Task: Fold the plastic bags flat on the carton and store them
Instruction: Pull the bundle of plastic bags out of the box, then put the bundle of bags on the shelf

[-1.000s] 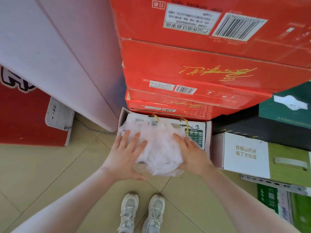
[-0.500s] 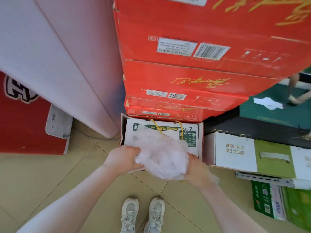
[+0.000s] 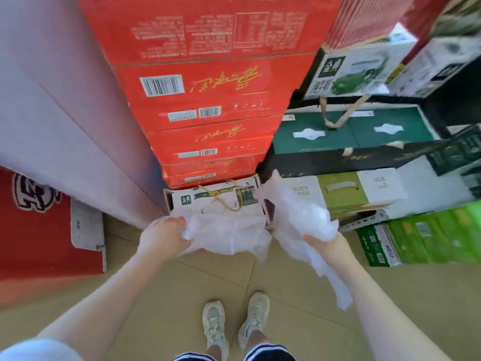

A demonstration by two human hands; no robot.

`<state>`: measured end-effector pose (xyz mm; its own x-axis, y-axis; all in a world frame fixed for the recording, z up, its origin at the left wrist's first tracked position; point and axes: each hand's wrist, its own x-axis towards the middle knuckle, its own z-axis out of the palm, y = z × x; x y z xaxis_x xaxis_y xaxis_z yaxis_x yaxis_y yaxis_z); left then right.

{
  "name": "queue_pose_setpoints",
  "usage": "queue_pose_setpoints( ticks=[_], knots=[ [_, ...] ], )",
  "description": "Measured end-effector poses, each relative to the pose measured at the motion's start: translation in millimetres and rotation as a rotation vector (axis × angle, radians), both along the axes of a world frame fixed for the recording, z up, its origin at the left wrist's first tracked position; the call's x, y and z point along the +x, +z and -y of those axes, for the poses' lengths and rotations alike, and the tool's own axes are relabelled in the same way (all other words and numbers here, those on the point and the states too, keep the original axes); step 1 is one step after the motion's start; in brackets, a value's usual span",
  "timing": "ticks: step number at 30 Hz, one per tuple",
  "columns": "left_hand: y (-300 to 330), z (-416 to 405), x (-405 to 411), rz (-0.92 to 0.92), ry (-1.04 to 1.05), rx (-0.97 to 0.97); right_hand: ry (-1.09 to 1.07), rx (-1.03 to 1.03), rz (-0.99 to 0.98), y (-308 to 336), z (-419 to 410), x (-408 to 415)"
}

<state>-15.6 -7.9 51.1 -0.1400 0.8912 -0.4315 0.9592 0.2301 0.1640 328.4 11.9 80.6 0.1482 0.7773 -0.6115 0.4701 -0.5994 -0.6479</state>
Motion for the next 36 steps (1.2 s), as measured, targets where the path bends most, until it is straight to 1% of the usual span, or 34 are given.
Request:
queue_pose_setpoints(
  ticks=[2, 5, 8, 10, 12, 14, 19, 22, 25, 28, 29, 32, 36],
  knots=[
    [23.4, -6.8, 28.3, 0.045, -0.058, 0.065, -0.061, 0.057, 0.07, 10.3, 11.5, 12.0],
    [62.2, -16.5, 83.5, 0.135, -0.198, 0.118, -0.135, 0.151, 0.12, 26.0, 27.7, 30.5],
    [98.6, -29.9, 147.1, 0.215, -0.261, 0.15, -0.379, 0.235, 0.108, 42.5, 40.9, 67.9],
    [120.5, -36.6, 191.9, 0.243, -0.323, 0.186, -0.576, 0.279, 0.07, 52.6, 50.0, 105.3],
    [138.3, -39.8, 238.5, 0.352, -0.346, 0.262, -0.723, 0.328, 0.033, 62.1, 63.0, 150.1],
    [147.4, -41.4, 290.1, 0.413, -0.357, 0.309, -0.798, 0.365, 0.036, 72.0, 78.3, 197.2],
    [141.9, -37.6, 451.2, 0.458, -0.476, 0.332, -0.975, 0.375, 0.048, 86.1, 122.5, 334.3],
    [153.8, -29.1, 559.1, 0.499, -0.603, 0.312, -1.013, 0.368, 0.069, 93.5, 149.7, 419.6],
    [169.3, -25.8, 664.4, 0.511, -0.773, 0.414, -1.042, 0.393, 0.115, 104.7, 168.3, 503.9],
    [174.3, -36.7, 752.1, 0.499, -0.89, 0.438, -1.1, 0.383, 0.21, 119.0, 176.3, 581.9],
    [174.9, -41.7, 779.2, 0.496, -0.921, 0.442, -1.12, 0.375, 0.235, 121.5, 178.0, 607.8],
    [175.4, -58.2, 856.5, 0.521, -0.905, 0.445, -1.151, 0.335, 0.282, 121.2, 180.2, 686.0],
    [161.2, -84.3, 970.5, 0.483, -1.003, 0.432, -1.196, 0.286, 0.335, 110.3, 169.3, 794.6]
  ],
)
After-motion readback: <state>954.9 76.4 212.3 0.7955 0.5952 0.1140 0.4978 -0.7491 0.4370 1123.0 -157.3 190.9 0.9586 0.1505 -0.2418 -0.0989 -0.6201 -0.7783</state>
